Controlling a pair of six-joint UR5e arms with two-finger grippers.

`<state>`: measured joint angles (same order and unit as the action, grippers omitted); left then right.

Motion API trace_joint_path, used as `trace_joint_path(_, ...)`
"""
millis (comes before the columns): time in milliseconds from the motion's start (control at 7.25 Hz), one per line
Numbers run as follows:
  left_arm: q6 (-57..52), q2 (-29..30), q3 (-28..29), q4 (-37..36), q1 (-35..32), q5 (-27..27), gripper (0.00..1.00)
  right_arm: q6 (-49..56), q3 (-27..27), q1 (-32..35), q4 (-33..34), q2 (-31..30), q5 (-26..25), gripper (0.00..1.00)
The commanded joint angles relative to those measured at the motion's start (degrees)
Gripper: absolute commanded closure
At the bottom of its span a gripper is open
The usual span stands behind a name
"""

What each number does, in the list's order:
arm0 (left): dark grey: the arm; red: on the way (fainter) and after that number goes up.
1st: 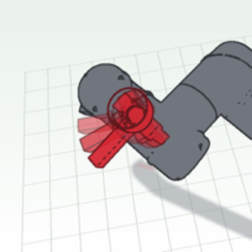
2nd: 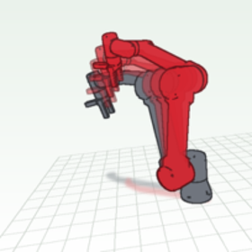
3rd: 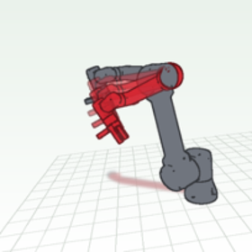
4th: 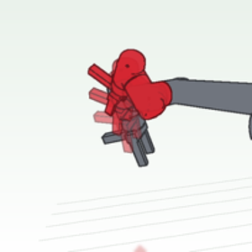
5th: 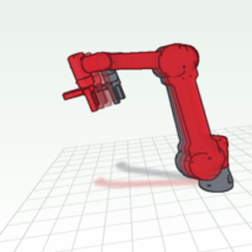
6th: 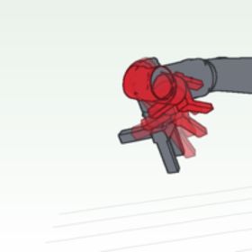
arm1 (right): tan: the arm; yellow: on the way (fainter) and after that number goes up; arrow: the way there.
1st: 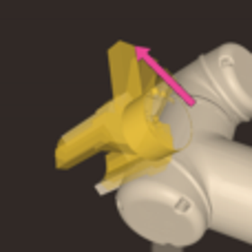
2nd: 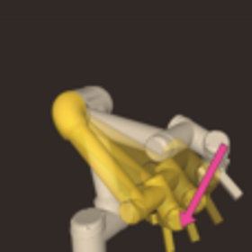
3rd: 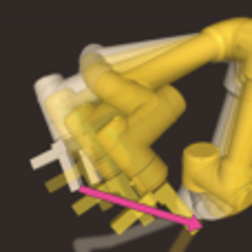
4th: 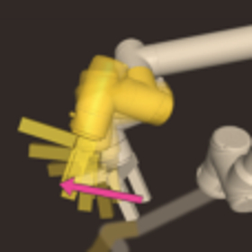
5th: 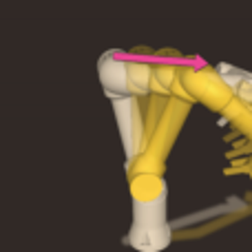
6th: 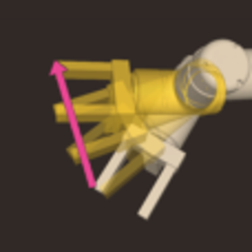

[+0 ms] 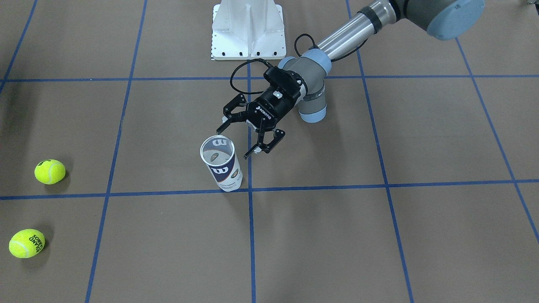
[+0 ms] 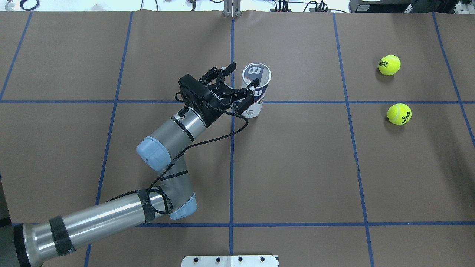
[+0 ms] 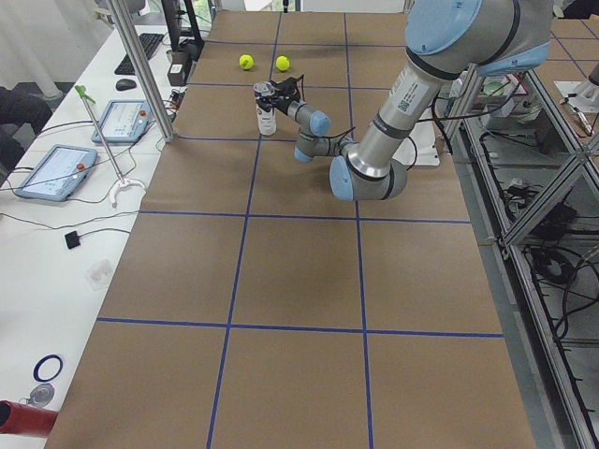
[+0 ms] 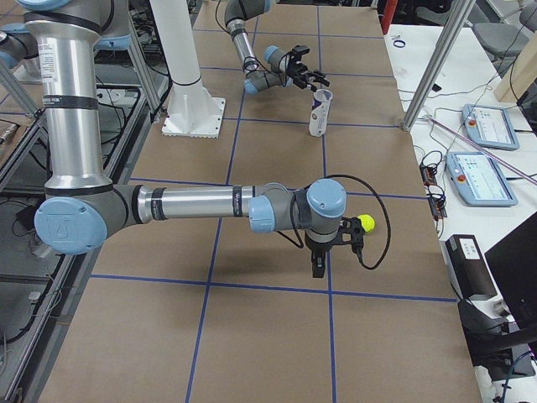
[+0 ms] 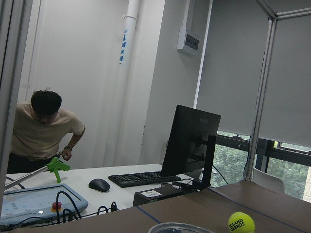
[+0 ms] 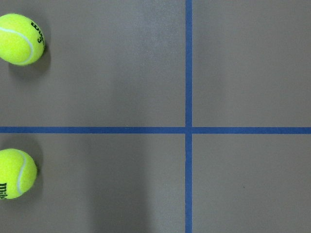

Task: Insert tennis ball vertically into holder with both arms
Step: 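Set the can upright on the table and open the left gripper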

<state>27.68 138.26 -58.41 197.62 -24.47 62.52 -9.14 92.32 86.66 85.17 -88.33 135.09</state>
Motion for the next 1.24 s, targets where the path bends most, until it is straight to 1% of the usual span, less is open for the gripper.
trace_joint_path(0,0.01,-0.01,-1.95,-0.91,-0.14,0.4,0.12,-0.09,-0.12,0.0,0.0,0.0,0.0,0.0)
trace_joint_path(138,0.01,-0.18,-3.19,-2.48,-0.84,3.28,0.11,-0.09,-0.12,-0.09,0.0,0.0,0.0,0.0)
trace_joint_path(276,0.1,-0.27,-7.29,-7.28,-1.45,6.96,0.04,-0.09,-0.12,0.0,0.0,0.0,0.0,0.0)
trace_joint_path(414,0.01,-0.45,-11.77,-15.16,-2.42,10.83,0.01,-0.09,-0.04,0.0,0.0,0.0,0.0,0.0)
trace_joint_path(552,0.01,-0.88,-14.94,-20.64,-4.25,17.48,0.01,-0.09,-0.04,-0.09,0.0,0.0,0.0,0.0)
trace_joint_path(690,-0.08,-5.06,-17.67,-21.65,-8.8,25.03,0.01,-0.09,-0.04,-0.09,0.0,0.0,0.0,0.0)
trace_joint_path(828,-1.3,-7.54,-18.14,-21.4,-13.8,34.85,0.01,-0.09,-0.04,-0.09,0.0,0.0,0.0,0.0)
trace_joint_path(966,-4.36,-7.65,-17.79,-21.57,-14.46,38.6,0.01,-0.09,-0.04,0.0,0.0,0.0,0.0,0.0)
trace_joint_path(1103,-6.82,-7.65,-16.4,-21.57,-14.12,38.64,0.01,-0.09,-0.04,-0.09,0.0,0.0,0.0,0.0)
